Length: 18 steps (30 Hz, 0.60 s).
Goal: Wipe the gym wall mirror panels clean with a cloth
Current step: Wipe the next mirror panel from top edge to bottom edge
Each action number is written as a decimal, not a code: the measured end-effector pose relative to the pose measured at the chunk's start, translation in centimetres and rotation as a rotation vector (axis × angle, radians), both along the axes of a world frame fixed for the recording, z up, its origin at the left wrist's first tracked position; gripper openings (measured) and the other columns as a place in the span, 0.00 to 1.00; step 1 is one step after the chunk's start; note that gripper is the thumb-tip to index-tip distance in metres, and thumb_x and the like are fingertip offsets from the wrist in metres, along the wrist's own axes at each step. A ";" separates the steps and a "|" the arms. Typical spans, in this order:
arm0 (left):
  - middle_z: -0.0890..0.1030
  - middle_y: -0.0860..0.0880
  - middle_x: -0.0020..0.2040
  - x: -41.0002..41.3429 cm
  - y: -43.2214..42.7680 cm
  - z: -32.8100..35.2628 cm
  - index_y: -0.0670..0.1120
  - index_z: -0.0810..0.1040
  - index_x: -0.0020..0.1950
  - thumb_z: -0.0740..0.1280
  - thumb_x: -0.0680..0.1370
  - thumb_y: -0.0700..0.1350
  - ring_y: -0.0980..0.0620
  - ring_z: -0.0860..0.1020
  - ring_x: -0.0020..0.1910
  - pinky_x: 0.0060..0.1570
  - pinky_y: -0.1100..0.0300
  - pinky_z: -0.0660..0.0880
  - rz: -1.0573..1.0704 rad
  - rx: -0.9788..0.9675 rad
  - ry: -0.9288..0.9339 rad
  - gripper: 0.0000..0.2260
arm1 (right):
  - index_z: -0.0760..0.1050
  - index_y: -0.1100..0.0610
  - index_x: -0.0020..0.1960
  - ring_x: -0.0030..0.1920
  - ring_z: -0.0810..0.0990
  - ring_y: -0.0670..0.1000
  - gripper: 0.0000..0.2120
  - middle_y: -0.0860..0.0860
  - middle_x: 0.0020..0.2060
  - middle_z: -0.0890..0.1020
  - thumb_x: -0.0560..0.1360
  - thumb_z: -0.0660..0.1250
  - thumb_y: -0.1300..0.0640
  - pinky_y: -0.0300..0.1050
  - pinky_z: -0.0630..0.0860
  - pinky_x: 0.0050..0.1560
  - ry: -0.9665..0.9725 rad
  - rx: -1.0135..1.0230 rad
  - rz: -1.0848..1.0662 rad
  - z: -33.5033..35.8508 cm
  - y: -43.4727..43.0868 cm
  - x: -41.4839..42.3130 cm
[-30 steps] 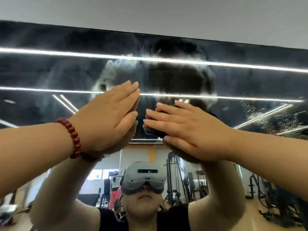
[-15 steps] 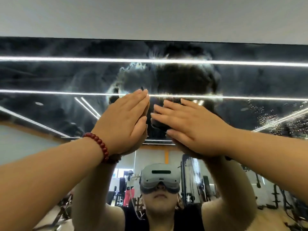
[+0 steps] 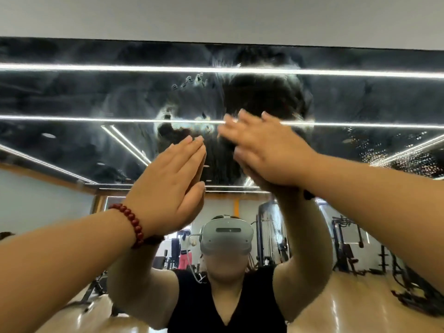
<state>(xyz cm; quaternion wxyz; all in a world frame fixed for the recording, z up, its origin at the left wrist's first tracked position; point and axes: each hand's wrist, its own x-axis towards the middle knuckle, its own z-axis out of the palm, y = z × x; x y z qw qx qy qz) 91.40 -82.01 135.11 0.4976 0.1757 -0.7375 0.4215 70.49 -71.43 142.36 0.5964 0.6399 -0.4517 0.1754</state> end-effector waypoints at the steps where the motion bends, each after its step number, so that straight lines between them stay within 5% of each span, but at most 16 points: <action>1: 0.60 0.42 0.78 0.2 -0.2 -0.4 0.39 0.60 0.78 0.50 0.80 0.55 0.48 0.56 0.78 0.76 0.56 0.47 0.007 -0.030 -0.018 0.31 | 0.54 0.44 0.79 0.79 0.53 0.50 0.25 0.45 0.79 0.57 0.83 0.51 0.47 0.52 0.47 0.76 0.102 0.041 -0.002 -2.3 0.0 -0.1; 6: 0.66 0.38 0.75 0.2 -0.1 -1.1 0.35 0.65 0.74 0.54 0.78 0.52 0.41 0.64 0.75 0.73 0.52 0.53 0.048 -0.107 -0.090 0.29 | 0.57 0.45 0.79 0.79 0.54 0.49 0.24 0.45 0.78 0.60 0.83 0.49 0.45 0.51 0.46 0.77 0.326 0.225 -0.053 -6.7 0.5 -1.3; 12: 0.67 0.38 0.75 0.3 -0.5 -1.4 0.35 0.66 0.74 0.54 0.78 0.52 0.41 0.65 0.74 0.73 0.51 0.54 0.030 -0.114 -0.074 0.29 | 0.53 0.48 0.80 0.80 0.47 0.53 0.24 0.48 0.80 0.53 0.85 0.51 0.51 0.58 0.46 0.77 -0.209 -0.053 -0.041 0.8 0.3 0.1; 18: 0.67 0.38 0.75 0.4 -0.1 -2.6 0.35 0.67 0.74 0.53 0.79 0.53 0.41 0.64 0.75 0.74 0.52 0.53 -0.016 -0.085 -0.106 0.30 | 0.59 0.45 0.78 0.79 0.56 0.52 0.24 0.47 0.78 0.61 0.83 0.52 0.46 0.54 0.50 0.77 0.270 0.115 -0.056 -12.1 0.2 -1.3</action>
